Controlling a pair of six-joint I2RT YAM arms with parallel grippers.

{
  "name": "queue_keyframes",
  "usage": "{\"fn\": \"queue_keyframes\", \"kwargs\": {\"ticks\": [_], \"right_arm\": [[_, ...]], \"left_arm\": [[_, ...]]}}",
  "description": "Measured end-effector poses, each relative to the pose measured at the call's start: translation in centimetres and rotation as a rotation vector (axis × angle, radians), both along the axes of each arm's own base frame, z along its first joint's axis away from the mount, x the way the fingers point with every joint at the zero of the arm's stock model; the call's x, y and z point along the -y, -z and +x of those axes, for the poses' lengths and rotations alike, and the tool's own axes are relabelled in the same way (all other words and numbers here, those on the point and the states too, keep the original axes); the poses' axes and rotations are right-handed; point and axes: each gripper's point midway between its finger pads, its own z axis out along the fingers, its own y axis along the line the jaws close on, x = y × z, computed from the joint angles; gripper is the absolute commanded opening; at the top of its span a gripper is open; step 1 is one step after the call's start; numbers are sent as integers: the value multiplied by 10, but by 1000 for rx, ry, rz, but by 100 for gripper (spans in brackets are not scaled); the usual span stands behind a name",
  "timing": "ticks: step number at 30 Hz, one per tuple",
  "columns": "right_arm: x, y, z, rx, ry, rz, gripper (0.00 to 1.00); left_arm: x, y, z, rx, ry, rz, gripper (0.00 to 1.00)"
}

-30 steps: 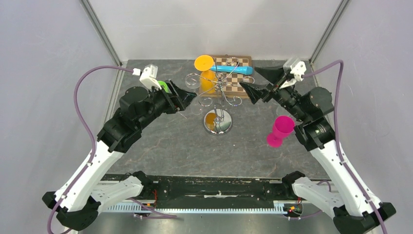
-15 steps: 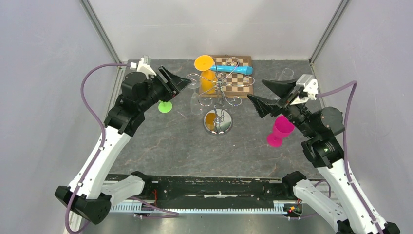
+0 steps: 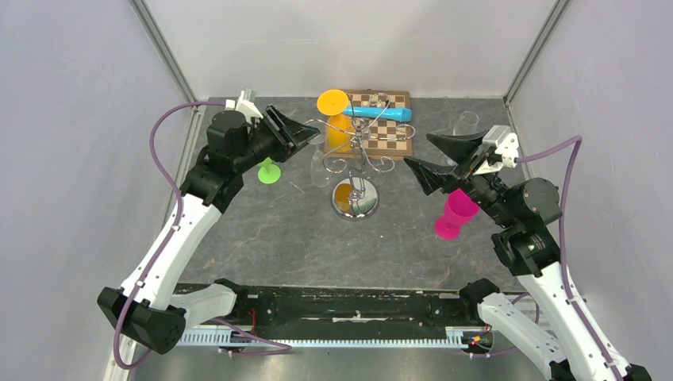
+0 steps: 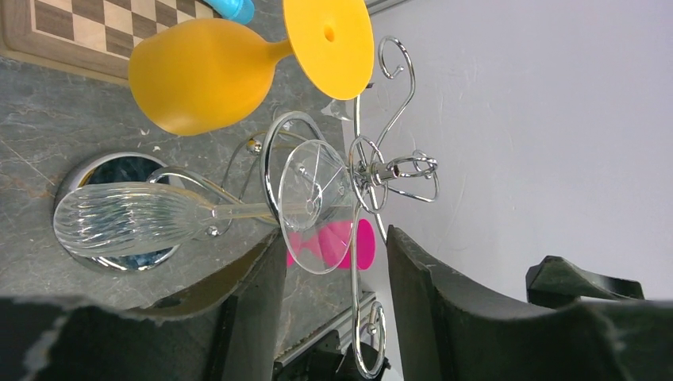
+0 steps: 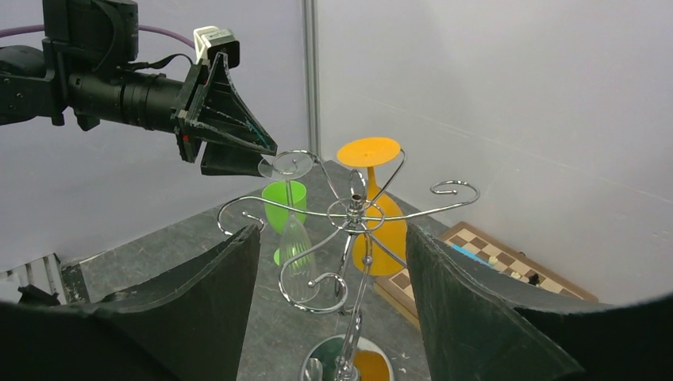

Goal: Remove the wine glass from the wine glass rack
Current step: Pick up the wine glass from the wine rack.

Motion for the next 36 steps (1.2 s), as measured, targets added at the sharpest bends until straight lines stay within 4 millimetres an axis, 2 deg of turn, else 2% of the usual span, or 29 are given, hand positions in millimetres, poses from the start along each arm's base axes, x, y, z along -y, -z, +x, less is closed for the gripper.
{"fn": "queue_keyframes", "kwargs": {"ticks": [14,30,33,36], "right_arm": [[-1,3,-4,10,-16,1,69],[1,1,-9,24,-15,7,69],[1,1,-9,25,-16,7,69],[1,2,-9,23,-16,6,69]], "left_arm": [[-1,-1,0,-9,10,-17,44],[-1,-9,1,8,18,-43,16],[-2,-8,2,5,15,-45,3],[-3,-7,4,1,12,-44,2]]}}
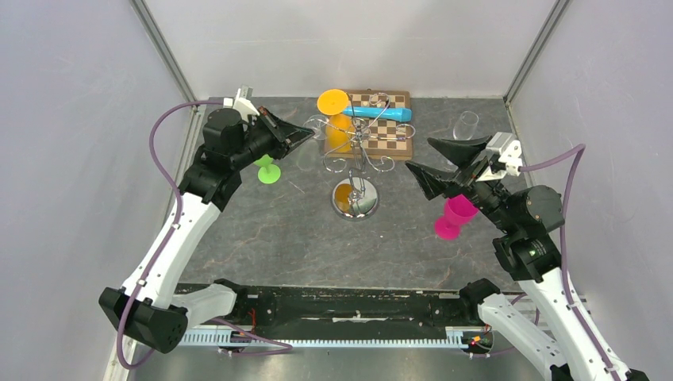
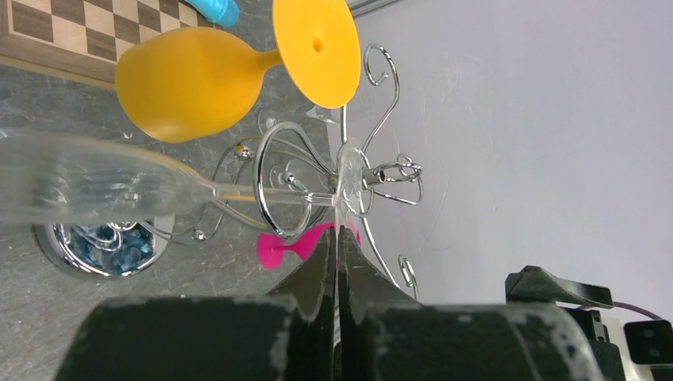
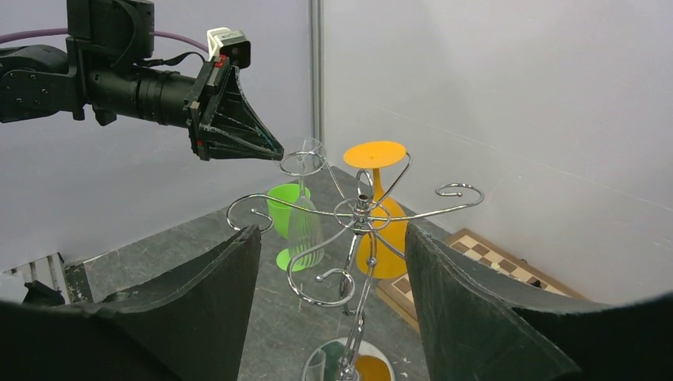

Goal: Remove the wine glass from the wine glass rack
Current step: Pick up the wine glass from the wine rack.

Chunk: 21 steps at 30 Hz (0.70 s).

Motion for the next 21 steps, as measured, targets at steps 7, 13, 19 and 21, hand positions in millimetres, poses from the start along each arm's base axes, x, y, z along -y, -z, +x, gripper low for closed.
{"fn": "queue_keyframes", "kwargs": {"ticks": [7,13,19,21], "right_arm": [[-1,5,2,-10,0,-4,69],[-1,5,1,-9,0,-4,69],[-1,5,1,-9,0,-4,69],[-1,5,1,-9,0,-4,69]], "left_arm": [[-3,2,1,-7,3,-2,2],[-9,8,4,-20,-14,1,2],[-21,7,8,-19,-35,-4,2],[-25,6,9,-17,-41,-7,2]]}}
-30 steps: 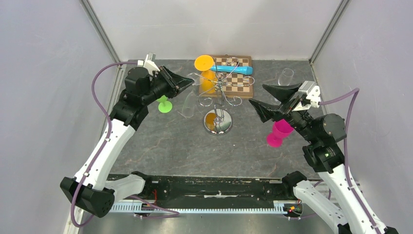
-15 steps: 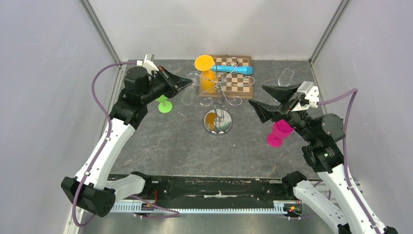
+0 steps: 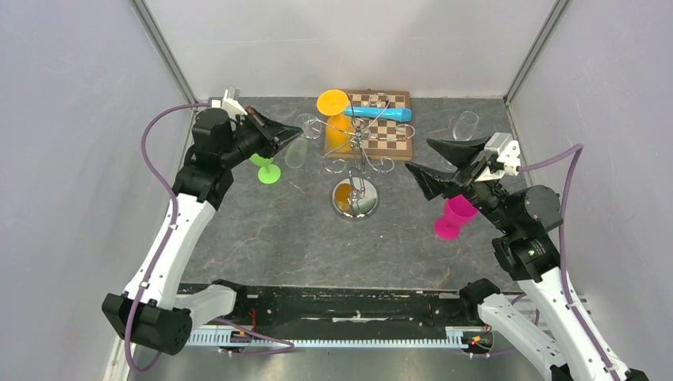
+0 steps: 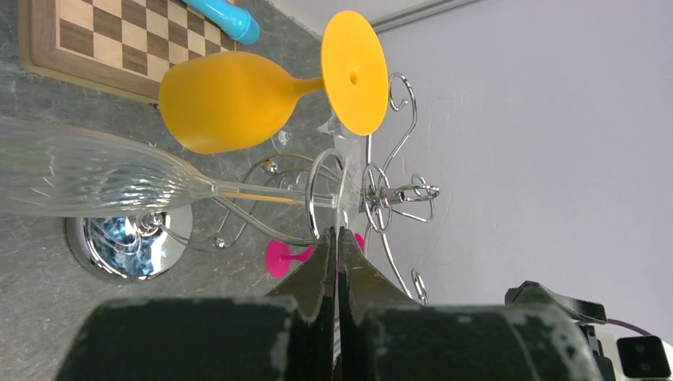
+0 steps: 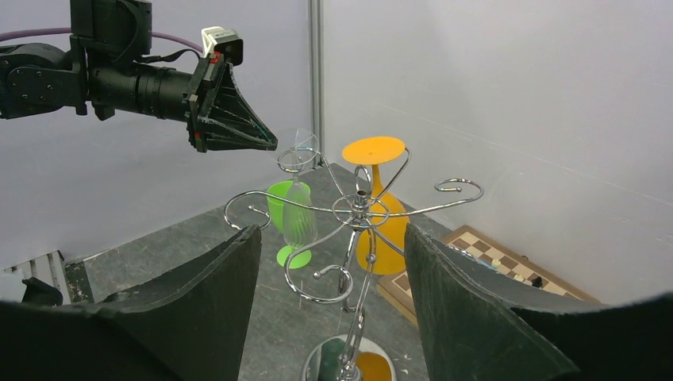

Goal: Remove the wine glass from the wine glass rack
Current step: Pick up the wine glass from the wine rack.

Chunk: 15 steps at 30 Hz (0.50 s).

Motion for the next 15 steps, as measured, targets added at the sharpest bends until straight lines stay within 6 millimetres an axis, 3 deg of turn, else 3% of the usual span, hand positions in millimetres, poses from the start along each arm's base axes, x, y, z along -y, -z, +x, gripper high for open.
{"fn": "queue_keyframes", "kwargs": {"ticks": [6,15], "right_arm": [[0,0,0,0,0,0,69],[0,4,0,-4,0,-3,69]], "left_arm": [[-4,-4,3,7,6,-19,2],[10,0,18,-26,62,-76,2]]}}
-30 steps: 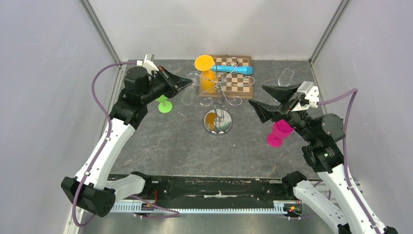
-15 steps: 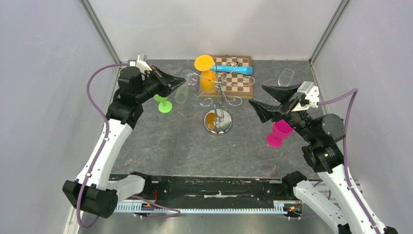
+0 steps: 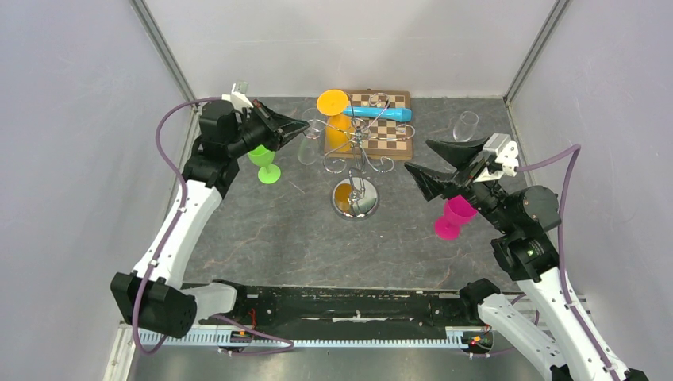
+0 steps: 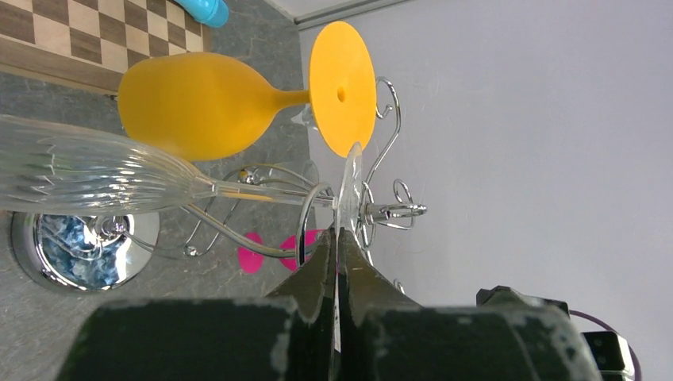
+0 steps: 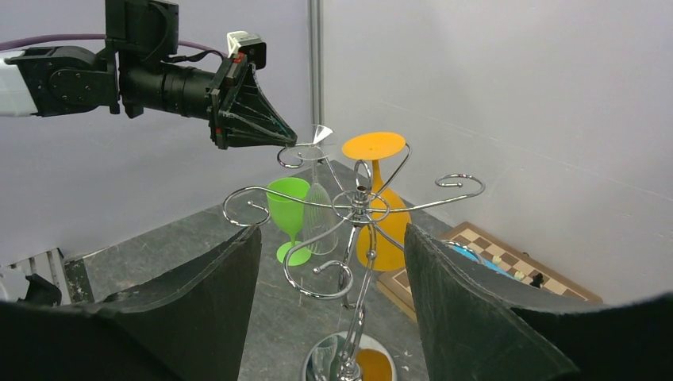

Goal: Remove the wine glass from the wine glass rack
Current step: Pick up the wine glass from the wine rack.

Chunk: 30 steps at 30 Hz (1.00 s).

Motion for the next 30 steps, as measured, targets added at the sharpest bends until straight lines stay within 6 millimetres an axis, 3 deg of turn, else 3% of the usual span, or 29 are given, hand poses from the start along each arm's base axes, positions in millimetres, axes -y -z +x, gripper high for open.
{"fn": "queue_keyframes", "kwargs": {"ticks": [16,30], "right_arm": [[-2,1,-1,5,-5,-4,69],[-5,9,7,-36,-7,-21,74]], "left_arm": [[13,-15,-5,22,97,-40,2],[18,-14,-32,20,195,-54,2]]}}
